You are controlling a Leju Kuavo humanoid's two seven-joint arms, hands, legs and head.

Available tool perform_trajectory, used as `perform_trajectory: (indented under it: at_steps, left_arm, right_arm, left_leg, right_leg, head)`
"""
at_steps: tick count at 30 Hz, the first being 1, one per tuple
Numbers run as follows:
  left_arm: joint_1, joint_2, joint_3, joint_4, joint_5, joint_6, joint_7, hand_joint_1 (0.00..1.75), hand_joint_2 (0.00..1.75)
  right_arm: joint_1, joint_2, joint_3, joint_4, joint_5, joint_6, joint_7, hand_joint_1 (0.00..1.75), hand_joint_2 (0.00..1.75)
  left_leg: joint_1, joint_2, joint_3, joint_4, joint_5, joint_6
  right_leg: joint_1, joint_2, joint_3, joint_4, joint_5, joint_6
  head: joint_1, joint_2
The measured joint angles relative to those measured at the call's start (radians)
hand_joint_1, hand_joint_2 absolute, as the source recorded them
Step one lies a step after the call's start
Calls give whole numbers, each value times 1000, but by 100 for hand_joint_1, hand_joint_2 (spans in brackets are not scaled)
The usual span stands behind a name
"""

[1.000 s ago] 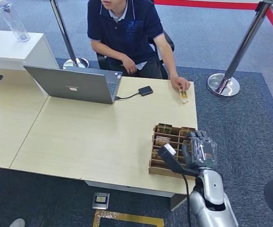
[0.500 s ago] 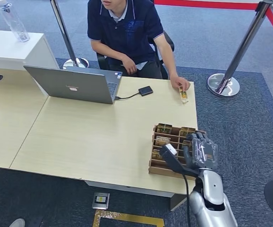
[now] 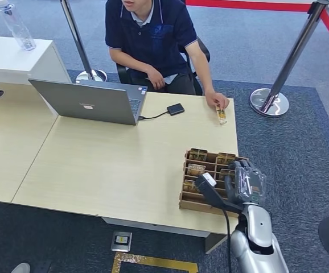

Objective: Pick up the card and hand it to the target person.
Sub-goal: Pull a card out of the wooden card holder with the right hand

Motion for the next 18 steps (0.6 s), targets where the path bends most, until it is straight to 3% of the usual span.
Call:
perform_trajectory:
  at_steps: [2,6,18]
  left_arm:
    - [0,0,0,0,1,0,0,0,0]
    - [0,0,0,0,2,0,0,0,0]
    - [0,0,0,0,-4,-8,-2,0,0]
  right_arm:
    - [-1,0,-1,0,1,0,-1,116,175]
    - [-2,2,-2,0,2,1,-2,171,175]
    - [17,3,-2,-26,12,-2,-9,175,175]
  left_leg:
    - [0,0,0,0,0,0]
    - [0,0,0,0,0,0]
    - [0,0,1,0,0,0]
  right_leg:
    - [0,0,0,0,0,0]
    - [0,0,0,0,0,0]
    - [0,0,0,0,0,0]
  head:
    - [0,0]
    - [0,0]
    - [0,0]
